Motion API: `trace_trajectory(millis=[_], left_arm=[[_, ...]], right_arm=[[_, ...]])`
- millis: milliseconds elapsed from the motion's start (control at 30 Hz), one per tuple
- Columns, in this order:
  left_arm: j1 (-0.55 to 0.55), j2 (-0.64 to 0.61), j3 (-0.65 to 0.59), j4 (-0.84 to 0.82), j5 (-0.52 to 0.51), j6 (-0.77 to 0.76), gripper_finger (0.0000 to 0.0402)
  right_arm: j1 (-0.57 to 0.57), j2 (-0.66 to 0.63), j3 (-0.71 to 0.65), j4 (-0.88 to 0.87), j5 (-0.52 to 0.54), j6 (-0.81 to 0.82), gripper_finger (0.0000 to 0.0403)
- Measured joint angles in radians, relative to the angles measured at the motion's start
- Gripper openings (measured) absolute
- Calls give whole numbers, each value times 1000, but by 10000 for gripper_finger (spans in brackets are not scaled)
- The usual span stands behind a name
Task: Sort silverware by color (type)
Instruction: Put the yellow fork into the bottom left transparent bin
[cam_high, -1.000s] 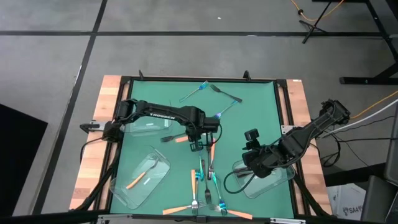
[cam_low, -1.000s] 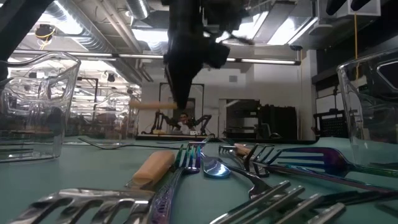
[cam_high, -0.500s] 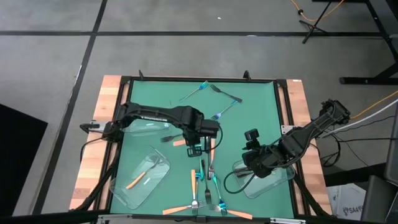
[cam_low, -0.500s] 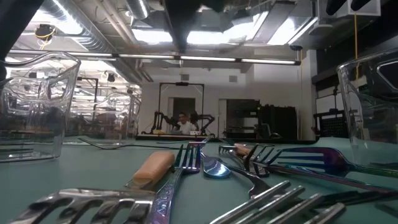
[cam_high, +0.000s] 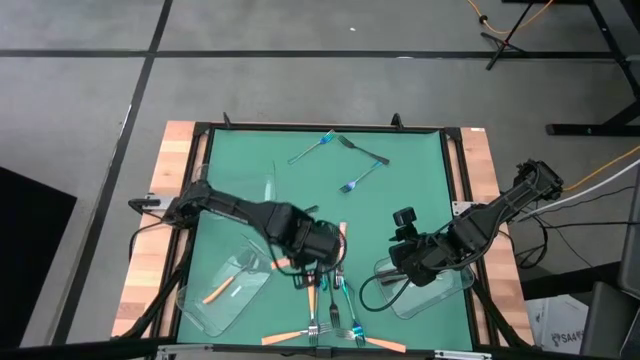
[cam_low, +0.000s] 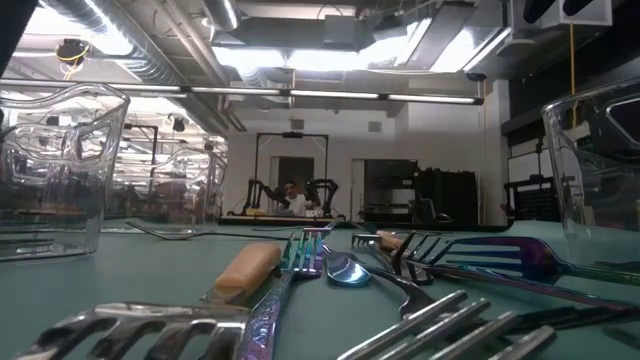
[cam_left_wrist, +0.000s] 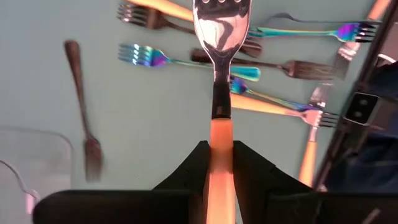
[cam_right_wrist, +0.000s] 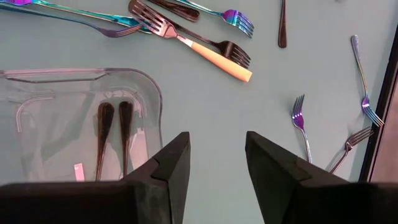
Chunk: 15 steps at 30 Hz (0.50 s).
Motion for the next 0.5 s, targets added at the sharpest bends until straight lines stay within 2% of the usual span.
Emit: trace_trajectory(millis=[233, 500], left_arm=[[-119, 0, 0, 0, -40, -214, 46], [-257, 0, 0, 0, -65, -471, 46]], right_arm=[[0, 0, 0, 0, 0, -9, 147], [0, 0, 0, 87, 0, -144, 147]])
